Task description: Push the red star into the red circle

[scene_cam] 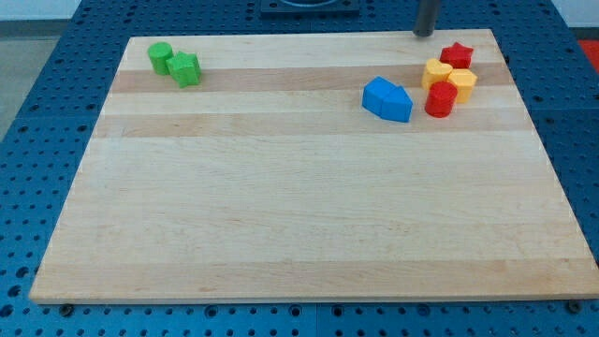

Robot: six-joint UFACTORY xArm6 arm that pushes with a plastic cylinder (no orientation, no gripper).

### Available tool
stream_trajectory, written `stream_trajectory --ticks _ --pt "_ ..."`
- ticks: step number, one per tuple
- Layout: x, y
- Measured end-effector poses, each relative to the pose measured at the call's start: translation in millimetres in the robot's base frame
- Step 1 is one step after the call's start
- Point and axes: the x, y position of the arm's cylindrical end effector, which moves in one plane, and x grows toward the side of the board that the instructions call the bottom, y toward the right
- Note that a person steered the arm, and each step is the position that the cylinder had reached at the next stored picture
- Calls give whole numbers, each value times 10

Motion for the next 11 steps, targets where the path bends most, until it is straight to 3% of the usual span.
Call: stream_trajectory --ticks 2,5,9,11 --pt "-3 436" --pt "228 436" --pt "1266 315" --pt "2056 -356"
